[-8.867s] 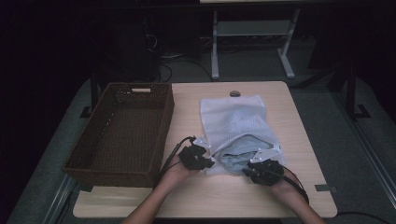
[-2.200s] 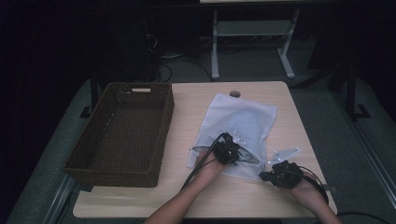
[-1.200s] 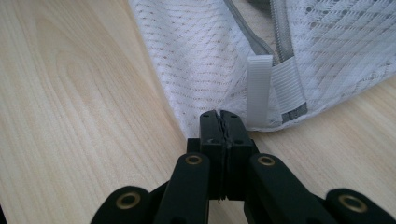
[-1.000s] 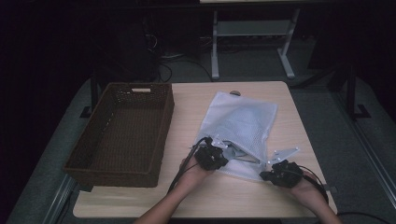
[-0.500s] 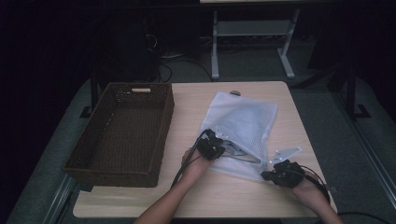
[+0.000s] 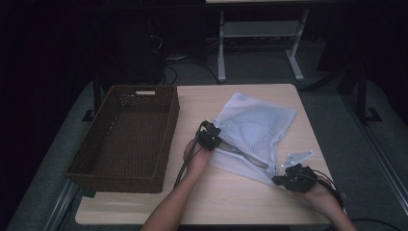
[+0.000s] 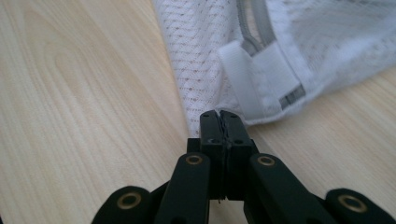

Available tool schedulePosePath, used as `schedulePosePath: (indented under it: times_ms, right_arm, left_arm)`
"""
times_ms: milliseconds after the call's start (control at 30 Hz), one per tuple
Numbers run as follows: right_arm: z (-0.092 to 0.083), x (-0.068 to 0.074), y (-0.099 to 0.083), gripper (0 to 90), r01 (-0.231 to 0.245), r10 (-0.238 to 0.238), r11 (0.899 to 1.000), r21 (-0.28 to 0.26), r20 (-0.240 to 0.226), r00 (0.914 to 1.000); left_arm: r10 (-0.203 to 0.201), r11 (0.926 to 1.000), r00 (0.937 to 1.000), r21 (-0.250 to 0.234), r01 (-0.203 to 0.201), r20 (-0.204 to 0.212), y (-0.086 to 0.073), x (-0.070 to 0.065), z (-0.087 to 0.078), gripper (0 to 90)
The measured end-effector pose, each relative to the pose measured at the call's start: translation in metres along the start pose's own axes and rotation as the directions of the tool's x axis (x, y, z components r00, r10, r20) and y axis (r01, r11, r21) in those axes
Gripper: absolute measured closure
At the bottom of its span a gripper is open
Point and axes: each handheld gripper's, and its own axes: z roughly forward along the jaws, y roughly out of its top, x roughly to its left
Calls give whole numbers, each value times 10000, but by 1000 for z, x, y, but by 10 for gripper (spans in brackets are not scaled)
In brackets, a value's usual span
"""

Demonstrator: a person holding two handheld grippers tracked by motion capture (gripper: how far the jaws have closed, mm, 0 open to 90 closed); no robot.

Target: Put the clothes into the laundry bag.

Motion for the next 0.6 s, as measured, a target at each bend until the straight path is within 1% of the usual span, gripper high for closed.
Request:
schedulePosePath:
  times_ms: [33,133,233,267,367,400,433,467,500,533,567,600]
  right_arm:
    - [0,-1,0,891,-16,16,10000,-37,11,10000]
    - [0,-1,0,890,-26,26,10000,-32,23,10000]
    - [0,-2,-1,890,-61,62,10000,-13,60,10000]
    - [0,-2,-1,890,-53,53,10000,-20,72,10000]
    - [-3,-5,-2,889,-213,214,9998,-66,173,9996]
    - [-3,-6,-3,889,-217,219,9997,-71,195,9996]
    - [-3,-7,-3,889,-303,305,9995,-92,212,9993]
    - [-3,-8,-3,888,-321,323,9994,-94,214,9993]
    - [-3,-8,-3,887,-307,309,9995,-89,206,9993]
    - [-2,-8,-3,886,-325,326,9995,-57,213,9992]
    - [-2,-8,-3,886,-331,332,9994,-43,211,9992]
    - [-1,-7,-3,886,-304,304,9995,-37,214,9993]
  left_arm:
    - [-98,10000,9999,9,98,130,-1,1,0,898]
    - [-105,9999,9975,-84,111,705,-3,-3,-7,898]
    - [128,9997,9923,-210,-103,1231,-8,-10,-20,897]
    - [261,9995,9904,-222,-233,1359,-9,-12,-26,897]
    - [549,9978,9873,-443,-488,1491,-14,-14,-45,897]
    - [684,9967,9871,-534,-612,1446,-16,-14,-53,897]
    - [773,9958,9875,-588,-698,1370,-16,-14,-58,896]
    - [872,9947,9890,-649,-799,1195,-17,-12,-64,896]
    - [879,9940,9915,-728,-811,956,-17,-10,-66,884]
    - [891,9938,9929,-744,-832,792,-17,-8,-67,855]
    - [864,9940,9945,-727,-821,587,-17,-3,-67,837]
    - [732,9949,9960,-739,-693,507,-17,0,-66,817]
